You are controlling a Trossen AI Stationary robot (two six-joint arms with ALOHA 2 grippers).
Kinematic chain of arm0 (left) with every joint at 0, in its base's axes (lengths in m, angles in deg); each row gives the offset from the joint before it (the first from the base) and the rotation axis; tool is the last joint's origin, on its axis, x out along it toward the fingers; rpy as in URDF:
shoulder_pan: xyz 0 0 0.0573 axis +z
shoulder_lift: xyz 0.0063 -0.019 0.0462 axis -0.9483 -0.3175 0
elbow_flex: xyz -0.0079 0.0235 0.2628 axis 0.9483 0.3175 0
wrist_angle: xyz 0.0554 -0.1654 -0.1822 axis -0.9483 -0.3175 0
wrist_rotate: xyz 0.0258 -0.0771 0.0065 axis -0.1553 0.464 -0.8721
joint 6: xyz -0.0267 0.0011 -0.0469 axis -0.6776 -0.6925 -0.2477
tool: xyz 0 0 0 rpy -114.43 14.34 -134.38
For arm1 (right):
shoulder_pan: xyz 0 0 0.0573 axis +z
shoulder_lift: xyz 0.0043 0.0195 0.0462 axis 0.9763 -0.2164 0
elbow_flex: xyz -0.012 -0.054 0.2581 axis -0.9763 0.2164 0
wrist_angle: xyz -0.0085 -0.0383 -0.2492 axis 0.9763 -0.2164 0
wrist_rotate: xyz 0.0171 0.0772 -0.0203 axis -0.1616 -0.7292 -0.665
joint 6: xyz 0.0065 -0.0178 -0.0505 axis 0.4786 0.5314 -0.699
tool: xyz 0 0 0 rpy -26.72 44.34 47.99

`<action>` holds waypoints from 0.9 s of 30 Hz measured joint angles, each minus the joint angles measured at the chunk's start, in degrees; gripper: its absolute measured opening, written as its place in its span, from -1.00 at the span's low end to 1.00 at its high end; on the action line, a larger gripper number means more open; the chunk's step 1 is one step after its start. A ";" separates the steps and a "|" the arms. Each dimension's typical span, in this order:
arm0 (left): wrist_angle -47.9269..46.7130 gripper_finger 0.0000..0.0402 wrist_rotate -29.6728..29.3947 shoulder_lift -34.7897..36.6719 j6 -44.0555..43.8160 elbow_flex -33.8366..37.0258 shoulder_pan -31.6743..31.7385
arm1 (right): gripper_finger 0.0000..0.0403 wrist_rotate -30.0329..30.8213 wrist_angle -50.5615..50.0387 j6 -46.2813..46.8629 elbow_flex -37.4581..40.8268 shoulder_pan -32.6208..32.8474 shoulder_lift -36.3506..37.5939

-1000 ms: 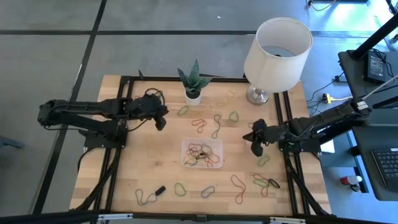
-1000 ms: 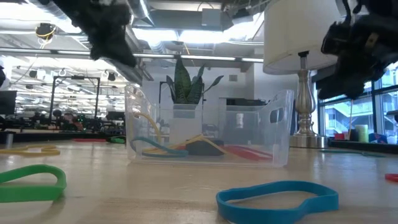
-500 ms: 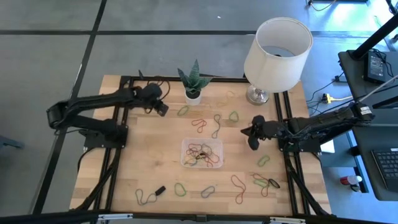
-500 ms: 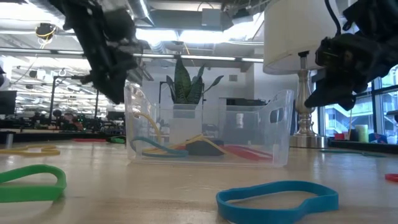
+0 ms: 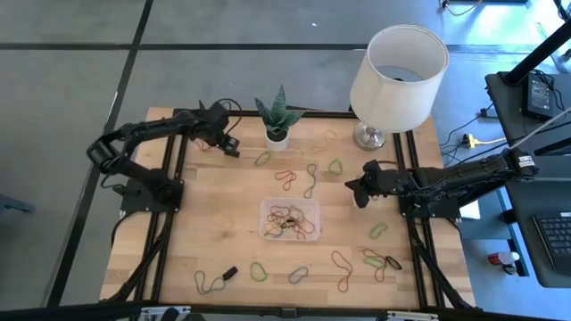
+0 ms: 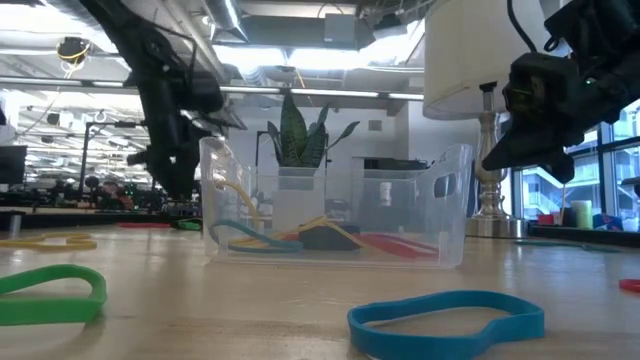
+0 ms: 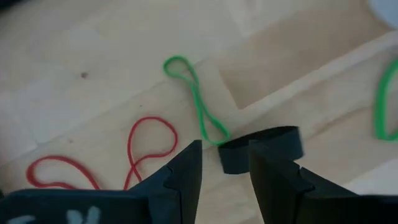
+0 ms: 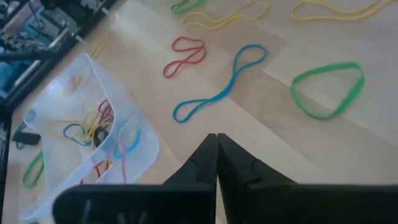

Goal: Pick and place rubber bands into bin
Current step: Put the green rubber band into the transparent bin

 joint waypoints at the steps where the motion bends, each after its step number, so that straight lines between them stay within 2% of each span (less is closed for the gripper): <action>1: 0.45 -0.38 0.01 -0.93 0.01 0.00 0.26 | -0.95 0.00 0.03 0.93 0.00 -0.01 0.00; 9: 10.27 -0.38 -2.11 -9.87 0.51 0.00 0.69 | -0.95 0.00 0.07 4.40 0.00 -0.16 0.00; 13: 11.29 -0.39 -5.34 -13.38 -3.28 -0.26 0.95 | -0.95 0.02 0.59 7.01 0.00 -0.16 0.00; 16: 10.44 -0.50 -5.75 -14.90 -5.11 -0.43 1.24 | -0.95 0.02 1.60 7.00 0.00 -0.16 0.00; 21: 9.39 -0.92 -5.70 -13.16 -6.25 -0.19 1.01 | -0.95 0.02 1.86 6.95 0.00 -0.16 0.00; 27: 5.40 -0.99 -5.54 -4.30 -7.47 0.07 -1.55 | -0.95 0.02 1.88 6.66 0.00 -0.16 0.00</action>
